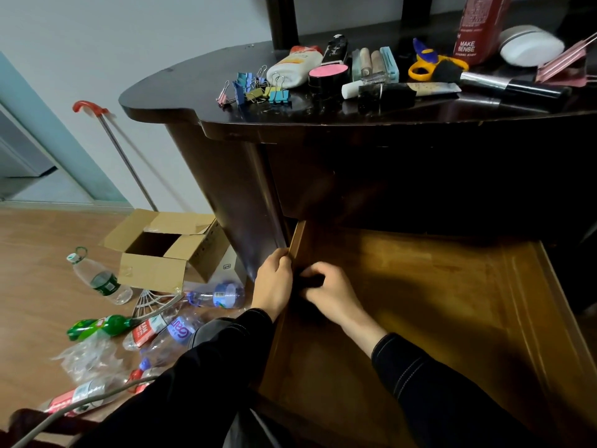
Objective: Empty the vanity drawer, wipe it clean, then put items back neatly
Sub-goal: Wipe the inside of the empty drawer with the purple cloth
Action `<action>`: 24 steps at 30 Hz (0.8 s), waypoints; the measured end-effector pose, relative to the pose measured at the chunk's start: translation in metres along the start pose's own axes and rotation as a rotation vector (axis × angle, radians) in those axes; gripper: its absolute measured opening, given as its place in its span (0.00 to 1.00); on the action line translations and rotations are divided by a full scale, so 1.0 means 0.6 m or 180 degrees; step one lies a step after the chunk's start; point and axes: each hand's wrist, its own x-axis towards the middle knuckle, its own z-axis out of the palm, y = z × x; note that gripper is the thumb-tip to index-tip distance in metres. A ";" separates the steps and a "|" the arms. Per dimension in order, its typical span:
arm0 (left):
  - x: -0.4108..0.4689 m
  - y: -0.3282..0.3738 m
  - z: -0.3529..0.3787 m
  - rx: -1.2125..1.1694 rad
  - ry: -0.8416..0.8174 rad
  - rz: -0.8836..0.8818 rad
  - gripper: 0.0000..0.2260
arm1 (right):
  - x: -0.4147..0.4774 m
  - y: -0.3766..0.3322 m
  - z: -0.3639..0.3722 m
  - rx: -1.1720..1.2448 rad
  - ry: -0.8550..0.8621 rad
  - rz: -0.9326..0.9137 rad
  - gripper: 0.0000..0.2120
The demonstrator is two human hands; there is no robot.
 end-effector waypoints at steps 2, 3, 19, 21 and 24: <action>0.000 0.000 0.000 -0.0003 0.0001 0.0014 0.16 | -0.007 -0.001 0.007 0.0237 0.0121 -0.0126 0.13; -0.001 0.001 0.000 0.0010 0.0008 0.0022 0.16 | -0.013 0.005 0.014 0.0222 0.0135 -0.0099 0.13; -0.008 0.008 -0.002 -0.0067 0.0023 0.0036 0.15 | -0.030 0.025 0.018 -0.0606 -0.0513 0.0144 0.13; -0.007 0.007 -0.002 -0.0102 0.0001 0.0004 0.16 | -0.025 0.010 0.007 -0.0432 -0.0375 -0.0028 0.13; -0.007 0.010 -0.003 -0.0067 -0.0009 0.0003 0.14 | -0.029 0.001 0.008 0.0005 -0.0217 -0.0243 0.13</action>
